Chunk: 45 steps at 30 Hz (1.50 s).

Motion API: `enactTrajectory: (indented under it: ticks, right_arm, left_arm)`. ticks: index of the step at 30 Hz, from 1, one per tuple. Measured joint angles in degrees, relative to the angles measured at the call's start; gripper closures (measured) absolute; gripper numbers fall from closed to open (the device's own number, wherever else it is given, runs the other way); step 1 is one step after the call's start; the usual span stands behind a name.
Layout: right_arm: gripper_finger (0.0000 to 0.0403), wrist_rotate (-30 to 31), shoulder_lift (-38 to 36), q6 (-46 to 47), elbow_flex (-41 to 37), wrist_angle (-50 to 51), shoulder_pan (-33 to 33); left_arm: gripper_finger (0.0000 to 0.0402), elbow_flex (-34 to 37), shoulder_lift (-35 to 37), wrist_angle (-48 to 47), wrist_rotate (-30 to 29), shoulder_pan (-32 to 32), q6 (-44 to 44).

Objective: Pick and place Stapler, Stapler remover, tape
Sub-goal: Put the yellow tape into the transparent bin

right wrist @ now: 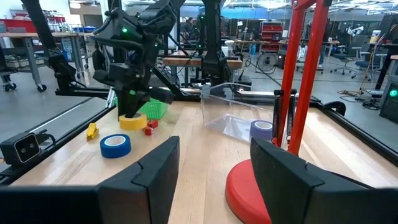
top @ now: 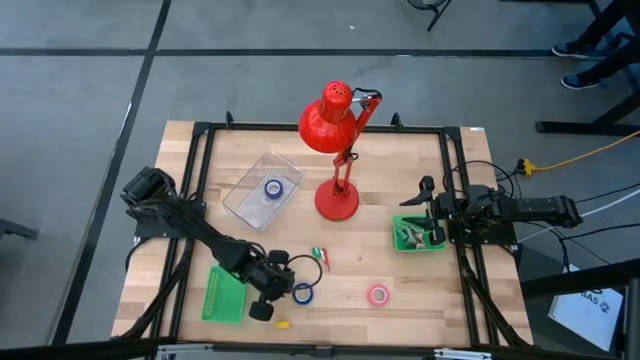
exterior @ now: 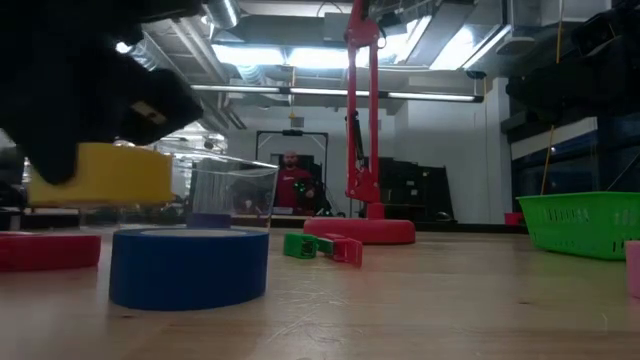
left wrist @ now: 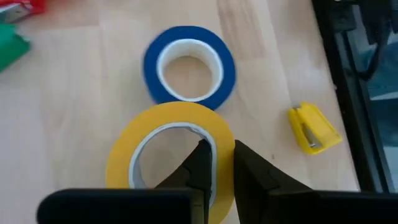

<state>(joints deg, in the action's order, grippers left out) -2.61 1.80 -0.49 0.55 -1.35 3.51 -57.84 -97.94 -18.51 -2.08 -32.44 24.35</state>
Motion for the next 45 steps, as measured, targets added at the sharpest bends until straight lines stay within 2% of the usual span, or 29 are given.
enactTrajectory:
  ticks: [16, 25, 34, 45]
  right_arm:
    - [0.0204, 0.0, 0.0, 0.0, 0.0, 0.0, 0.0]
    - [0.0204, 0.0, 0.0, 0.0, 0.0, 0.0, 0.0]
    - [0.0204, 0.0, 0.0, 0.0, 0.0, 0.0, 0.0]
    - [0.0204, 0.0, 0.0, 0.0, 0.0, 0.0, 0.0]
  left_arm:
    - [0.0362, 0.0, 11.0, -4.3, -6.9, 7.7, -1.4]
    - [0.0361, 0.0, 18.3, -12.7, -8.4, 13.7, -2.2]
    - [0.0363, 0.0, 24.9, -20.6, -10.5, 22.7, -5.4]
    - [0.0362, 0.5, 26.0, -25.4, -10.5, 36.3, -10.4]
